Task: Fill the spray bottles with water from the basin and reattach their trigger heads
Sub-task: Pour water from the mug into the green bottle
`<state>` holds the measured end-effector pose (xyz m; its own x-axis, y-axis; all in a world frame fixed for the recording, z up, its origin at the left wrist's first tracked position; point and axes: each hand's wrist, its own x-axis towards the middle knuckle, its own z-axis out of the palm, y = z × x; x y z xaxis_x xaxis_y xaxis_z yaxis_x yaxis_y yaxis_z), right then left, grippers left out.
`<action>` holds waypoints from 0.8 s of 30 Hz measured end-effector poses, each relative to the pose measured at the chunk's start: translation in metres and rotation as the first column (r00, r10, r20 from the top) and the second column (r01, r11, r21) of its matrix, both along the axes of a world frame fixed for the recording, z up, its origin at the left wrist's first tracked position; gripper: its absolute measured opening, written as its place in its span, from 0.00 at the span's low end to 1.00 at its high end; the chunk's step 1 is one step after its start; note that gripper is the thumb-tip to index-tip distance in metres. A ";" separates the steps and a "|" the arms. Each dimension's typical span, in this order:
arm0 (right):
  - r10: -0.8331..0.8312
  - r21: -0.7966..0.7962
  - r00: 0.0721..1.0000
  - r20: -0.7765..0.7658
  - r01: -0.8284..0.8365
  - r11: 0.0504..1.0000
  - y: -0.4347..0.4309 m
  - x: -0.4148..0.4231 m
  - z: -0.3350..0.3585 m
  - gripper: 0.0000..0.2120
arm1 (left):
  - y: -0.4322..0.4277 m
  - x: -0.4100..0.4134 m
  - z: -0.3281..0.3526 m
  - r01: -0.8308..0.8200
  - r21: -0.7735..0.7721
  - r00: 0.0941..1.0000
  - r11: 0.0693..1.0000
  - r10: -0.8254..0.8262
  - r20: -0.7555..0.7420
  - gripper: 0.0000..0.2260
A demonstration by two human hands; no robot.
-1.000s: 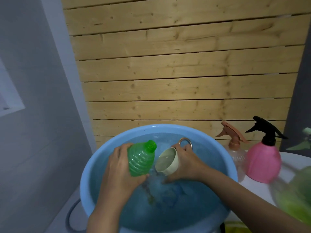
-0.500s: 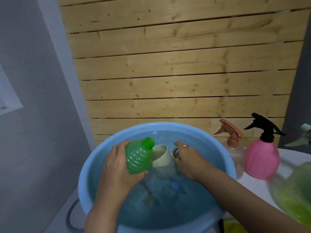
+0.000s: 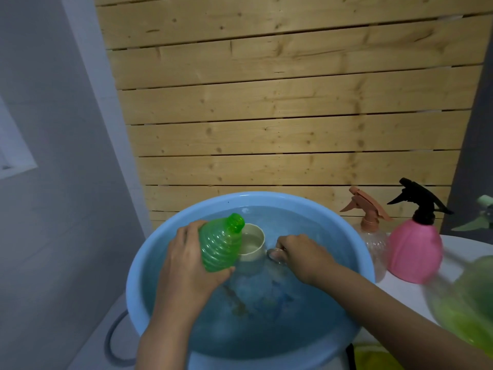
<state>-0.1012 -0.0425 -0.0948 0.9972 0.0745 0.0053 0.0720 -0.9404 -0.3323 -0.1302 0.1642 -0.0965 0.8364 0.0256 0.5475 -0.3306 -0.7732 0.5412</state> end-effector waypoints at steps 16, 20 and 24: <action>-0.193 0.726 0.971 -0.141 0.234 0.647 -0.008 0.005 0.012 0.23 | -0.001 -0.002 0.001 -0.001 0.002 0.998 1.000 0.001 -0.055 0.34; -0.246 0.789 0.963 -0.113 0.238 0.566 -0.009 0.007 0.012 0.25 | -0.001 -0.003 0.001 0.004 0.006 0.998 1.000 -0.003 -0.066 0.34; -0.299 0.798 0.953 -0.051 0.219 0.561 -0.013 0.004 0.014 0.26 | -0.002 -0.003 0.002 -0.001 0.011 0.996 1.000 0.002 -0.089 0.34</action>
